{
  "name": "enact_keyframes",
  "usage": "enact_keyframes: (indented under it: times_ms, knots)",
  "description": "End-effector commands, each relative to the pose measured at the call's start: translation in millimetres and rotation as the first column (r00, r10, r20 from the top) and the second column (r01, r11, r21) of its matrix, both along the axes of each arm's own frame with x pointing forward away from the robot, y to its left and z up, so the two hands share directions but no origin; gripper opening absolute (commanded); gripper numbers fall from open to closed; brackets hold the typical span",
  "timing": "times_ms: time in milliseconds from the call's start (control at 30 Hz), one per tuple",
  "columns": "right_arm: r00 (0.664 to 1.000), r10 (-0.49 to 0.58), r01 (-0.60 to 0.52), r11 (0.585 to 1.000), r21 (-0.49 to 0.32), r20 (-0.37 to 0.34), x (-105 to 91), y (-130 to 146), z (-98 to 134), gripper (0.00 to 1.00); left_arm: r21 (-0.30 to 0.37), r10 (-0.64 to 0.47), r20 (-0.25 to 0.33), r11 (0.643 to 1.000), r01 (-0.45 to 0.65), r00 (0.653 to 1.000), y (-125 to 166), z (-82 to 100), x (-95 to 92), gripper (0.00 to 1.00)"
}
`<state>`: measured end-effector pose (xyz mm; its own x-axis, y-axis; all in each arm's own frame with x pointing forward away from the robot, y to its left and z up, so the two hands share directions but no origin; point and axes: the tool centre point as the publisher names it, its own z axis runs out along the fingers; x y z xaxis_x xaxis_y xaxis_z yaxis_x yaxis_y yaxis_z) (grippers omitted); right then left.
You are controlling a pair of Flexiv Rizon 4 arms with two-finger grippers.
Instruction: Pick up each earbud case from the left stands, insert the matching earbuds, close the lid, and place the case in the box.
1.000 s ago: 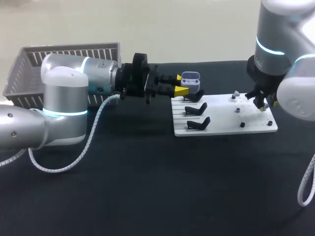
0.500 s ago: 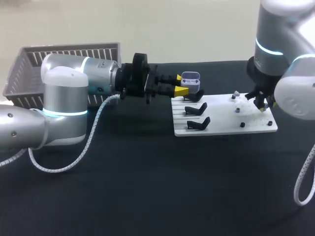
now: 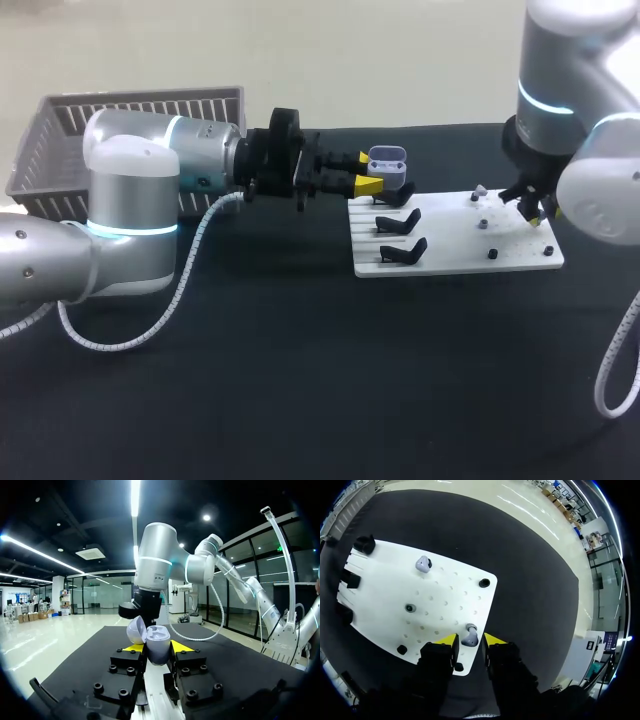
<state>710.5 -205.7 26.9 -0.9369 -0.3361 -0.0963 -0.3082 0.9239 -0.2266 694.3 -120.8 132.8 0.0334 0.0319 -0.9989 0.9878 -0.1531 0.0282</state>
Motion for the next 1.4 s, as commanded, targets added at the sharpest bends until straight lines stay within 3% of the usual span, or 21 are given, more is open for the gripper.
enact_keyframes:
  times_ms: [33, 567, 633, 767, 867, 1200, 1400]
  knots:
    - [1.0, -0.002, 0.002, 1.0, -0.006, 0.007, 0.3, -0.1, -1.8, 0.29, -0.001, 0.0, 0.001, 1.0, 0.0, 1.0, 0.0, -0.7, 0.4, 0.0]
    - [1.0, -0.007, 0.007, 1.0, -0.013, 0.0, 3.1, -2.9, -8.0, 0.26, -0.001, 0.0, 0.001, 1.0, 0.0, 1.0, 0.0, -0.7, 0.4, 0.0]
    - [1.0, -0.004, 0.004, 1.0, -0.016, 0.004, 3.2, -3.0, -8.2, 0.23, -0.001, 0.0, 0.001, 1.0, 0.0, 1.0, 0.0, -0.7, 0.4, 0.0]
    - [1.0, -0.003, 0.003, 1.0, -0.024, 0.016, 3.6, -2.7, -6.5, 0.0, -0.001, 0.0, 0.001, 1.0, 0.0, 1.0, 0.0, -0.7, 0.4, 0.0]
    - [1.0, -0.005, 0.006, 1.0, -0.031, 0.023, 1.3, -1.8, -1.7, 0.0, -0.001, 0.0, 0.001, 1.0, 0.0, 1.0, 0.0, -0.7, 0.4, 0.0]
    - [0.997, -0.071, 0.072, 0.997, -0.026, 0.043, -29.6, 14.3, 38.9, 0.0, -0.001, 0.0, 0.001, 1.0, 0.0, 1.0, 0.0, -0.7, 0.4, 0.0]
    - [0.987, -0.147, 0.143, 0.988, 0.059, 0.067, -52.6, 44.2, 81.4, 0.0, -0.001, 0.0, 0.001, 1.0, 0.0, 1.0, 0.0, -0.7, 0.4, 0.0]
